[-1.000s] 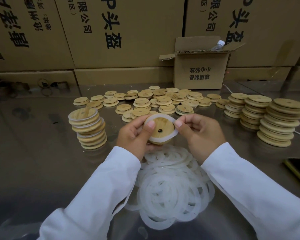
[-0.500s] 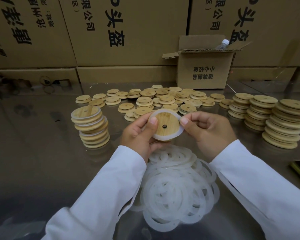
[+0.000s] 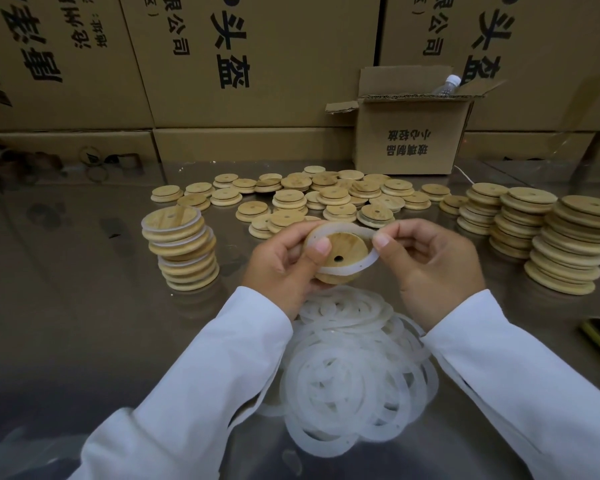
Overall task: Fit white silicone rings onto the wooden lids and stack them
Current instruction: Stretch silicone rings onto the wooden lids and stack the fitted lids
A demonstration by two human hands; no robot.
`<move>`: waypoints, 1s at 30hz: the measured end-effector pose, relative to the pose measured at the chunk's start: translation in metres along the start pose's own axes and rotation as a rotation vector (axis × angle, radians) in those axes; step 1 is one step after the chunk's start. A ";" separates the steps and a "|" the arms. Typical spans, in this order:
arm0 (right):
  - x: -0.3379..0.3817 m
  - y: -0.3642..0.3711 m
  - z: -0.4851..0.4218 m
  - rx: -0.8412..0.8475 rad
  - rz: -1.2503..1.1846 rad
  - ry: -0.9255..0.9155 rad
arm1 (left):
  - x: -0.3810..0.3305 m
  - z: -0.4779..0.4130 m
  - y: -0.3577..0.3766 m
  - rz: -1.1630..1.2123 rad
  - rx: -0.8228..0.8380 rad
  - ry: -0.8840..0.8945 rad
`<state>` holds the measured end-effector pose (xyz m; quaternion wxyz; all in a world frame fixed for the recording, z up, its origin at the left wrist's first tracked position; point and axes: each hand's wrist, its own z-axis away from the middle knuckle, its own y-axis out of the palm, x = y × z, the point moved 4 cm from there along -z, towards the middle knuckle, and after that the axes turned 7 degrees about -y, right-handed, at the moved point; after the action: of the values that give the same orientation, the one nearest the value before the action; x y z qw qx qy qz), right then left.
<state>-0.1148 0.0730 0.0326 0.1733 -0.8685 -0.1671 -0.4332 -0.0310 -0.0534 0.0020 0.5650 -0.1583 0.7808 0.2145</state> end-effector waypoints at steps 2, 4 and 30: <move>0.000 0.001 0.002 0.000 0.013 -0.008 | 0.000 0.001 0.000 -0.018 -0.004 -0.007; -0.002 0.002 0.002 0.009 0.004 0.009 | 0.000 0.002 0.001 -0.014 -0.017 -0.017; -0.027 0.008 0.006 -0.097 0.094 0.123 | 0.007 0.001 0.005 -0.037 -0.067 -0.196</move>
<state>-0.1224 0.0646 0.0056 0.1611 -0.8546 -0.0938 -0.4847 -0.0343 -0.0485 -0.0043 0.6369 -0.1697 0.7111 0.2447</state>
